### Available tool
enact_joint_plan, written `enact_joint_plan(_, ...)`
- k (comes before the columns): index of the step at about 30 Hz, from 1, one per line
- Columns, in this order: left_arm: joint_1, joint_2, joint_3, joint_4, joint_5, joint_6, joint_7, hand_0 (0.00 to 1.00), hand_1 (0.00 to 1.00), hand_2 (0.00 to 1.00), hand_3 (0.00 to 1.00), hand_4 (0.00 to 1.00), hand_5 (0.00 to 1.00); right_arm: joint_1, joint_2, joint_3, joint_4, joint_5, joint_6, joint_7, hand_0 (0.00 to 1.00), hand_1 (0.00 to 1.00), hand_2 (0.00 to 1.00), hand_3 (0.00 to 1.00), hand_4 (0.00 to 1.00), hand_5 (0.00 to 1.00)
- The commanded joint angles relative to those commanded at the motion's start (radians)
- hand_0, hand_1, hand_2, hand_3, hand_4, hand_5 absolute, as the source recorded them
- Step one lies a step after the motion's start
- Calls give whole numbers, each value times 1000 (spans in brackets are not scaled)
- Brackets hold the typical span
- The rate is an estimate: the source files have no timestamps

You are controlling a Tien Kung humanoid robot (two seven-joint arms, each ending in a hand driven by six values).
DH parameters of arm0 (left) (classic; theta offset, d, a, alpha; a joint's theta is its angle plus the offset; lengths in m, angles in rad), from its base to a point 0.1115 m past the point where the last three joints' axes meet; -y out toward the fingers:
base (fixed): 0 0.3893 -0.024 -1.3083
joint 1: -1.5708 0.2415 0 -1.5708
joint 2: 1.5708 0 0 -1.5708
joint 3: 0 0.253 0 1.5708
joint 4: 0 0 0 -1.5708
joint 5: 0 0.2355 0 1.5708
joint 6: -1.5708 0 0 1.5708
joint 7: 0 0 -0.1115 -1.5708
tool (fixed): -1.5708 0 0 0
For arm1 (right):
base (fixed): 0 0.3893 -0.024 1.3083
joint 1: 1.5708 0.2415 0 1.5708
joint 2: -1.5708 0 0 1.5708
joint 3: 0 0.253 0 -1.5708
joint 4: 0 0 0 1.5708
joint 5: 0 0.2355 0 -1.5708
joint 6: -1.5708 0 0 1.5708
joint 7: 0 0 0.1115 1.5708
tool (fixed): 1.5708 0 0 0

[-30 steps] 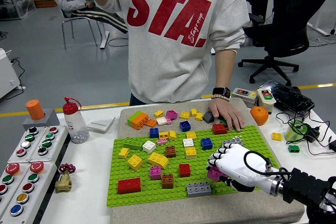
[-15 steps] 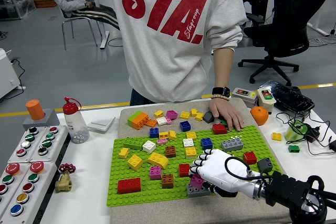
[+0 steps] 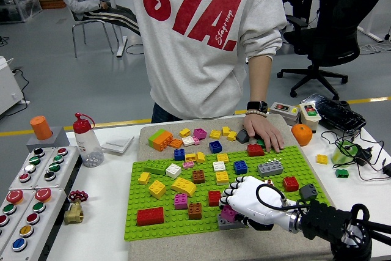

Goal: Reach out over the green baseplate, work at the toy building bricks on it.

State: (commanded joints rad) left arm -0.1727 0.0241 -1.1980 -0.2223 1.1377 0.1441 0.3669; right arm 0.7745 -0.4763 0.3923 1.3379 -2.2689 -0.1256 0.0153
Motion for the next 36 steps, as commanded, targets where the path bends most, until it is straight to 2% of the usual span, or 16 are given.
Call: enact_joint_plan(36,-9,2,-5,0,3,3,1,663,616,619,474,377,998,-9,-7,13,7,0,16,5,688,753,789,712,578,109)
